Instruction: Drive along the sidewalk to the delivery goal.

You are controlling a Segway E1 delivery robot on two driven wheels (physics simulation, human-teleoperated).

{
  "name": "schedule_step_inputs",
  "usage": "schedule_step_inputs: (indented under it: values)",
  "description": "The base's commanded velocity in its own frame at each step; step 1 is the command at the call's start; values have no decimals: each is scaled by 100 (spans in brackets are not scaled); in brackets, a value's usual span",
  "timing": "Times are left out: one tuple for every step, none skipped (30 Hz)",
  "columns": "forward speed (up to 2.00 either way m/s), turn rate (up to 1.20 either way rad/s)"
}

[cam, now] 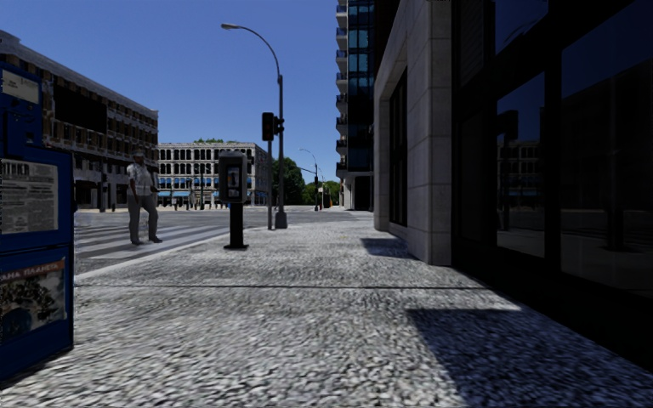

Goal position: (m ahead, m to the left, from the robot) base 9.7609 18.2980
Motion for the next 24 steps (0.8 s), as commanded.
schedule_step_inputs:
  values:
    - [198, 0]
    - [121, 0]
    - [121, 0]
    - [81, 0]
    - [105, 0]
    - [135, 0]
    - [139, 0]
    - [139, 0]
    - [113, 0]
    - [98, 2]
    - [88, 0]
    - [85, 0]
    - [85, 0]
    - [84, 0]
    - [83, 0]
    - [78, 0]
    - [75, 0]
    - [75, 0]
    - [132, 0]
    - [200, 0]
    - [200, 0]
    - [200, -16]
    - [200, -16]
    - [200, -30]
